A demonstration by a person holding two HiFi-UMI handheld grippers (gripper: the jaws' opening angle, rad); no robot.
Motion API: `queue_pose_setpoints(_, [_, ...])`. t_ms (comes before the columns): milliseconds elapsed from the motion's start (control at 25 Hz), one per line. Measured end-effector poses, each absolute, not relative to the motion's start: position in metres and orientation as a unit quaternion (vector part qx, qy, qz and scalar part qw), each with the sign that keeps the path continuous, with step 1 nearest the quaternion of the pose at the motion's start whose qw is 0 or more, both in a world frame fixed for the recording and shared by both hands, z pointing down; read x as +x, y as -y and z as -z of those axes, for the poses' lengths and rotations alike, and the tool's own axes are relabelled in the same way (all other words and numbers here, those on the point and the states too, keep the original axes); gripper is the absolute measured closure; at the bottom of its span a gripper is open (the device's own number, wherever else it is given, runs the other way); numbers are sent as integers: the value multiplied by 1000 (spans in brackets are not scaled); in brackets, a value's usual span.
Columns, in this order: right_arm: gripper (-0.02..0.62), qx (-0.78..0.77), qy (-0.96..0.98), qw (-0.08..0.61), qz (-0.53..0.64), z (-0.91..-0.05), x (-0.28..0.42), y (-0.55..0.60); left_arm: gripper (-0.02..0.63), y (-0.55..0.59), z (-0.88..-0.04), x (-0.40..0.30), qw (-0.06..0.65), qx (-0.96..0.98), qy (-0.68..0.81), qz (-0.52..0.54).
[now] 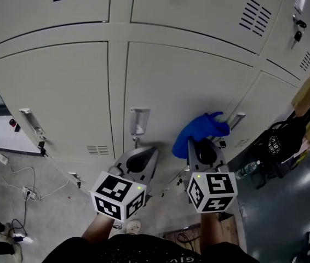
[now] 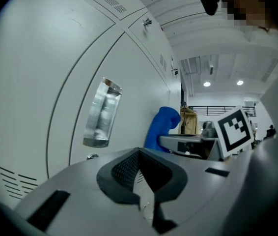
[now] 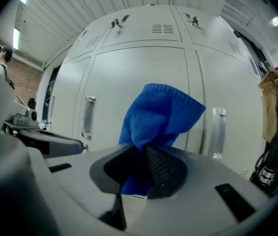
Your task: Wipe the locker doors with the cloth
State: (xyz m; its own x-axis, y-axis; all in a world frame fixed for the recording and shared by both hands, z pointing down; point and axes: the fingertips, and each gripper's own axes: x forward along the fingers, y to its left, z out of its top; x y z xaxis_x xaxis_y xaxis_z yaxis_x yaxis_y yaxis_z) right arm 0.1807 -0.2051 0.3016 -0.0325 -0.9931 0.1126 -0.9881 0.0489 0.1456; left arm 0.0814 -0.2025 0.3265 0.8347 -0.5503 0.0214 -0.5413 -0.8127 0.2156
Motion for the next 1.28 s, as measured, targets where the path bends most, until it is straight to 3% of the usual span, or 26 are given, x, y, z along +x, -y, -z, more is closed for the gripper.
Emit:
queue_pose_setpoints(520, [534,609,780,134,47,-339,72,236,595,216,-342,1,118,915,386,21])
queue_pose_setpoints(1280, [534,626,770,123,31,-339,103,235,595,215,-340,35,119,930,347,20])
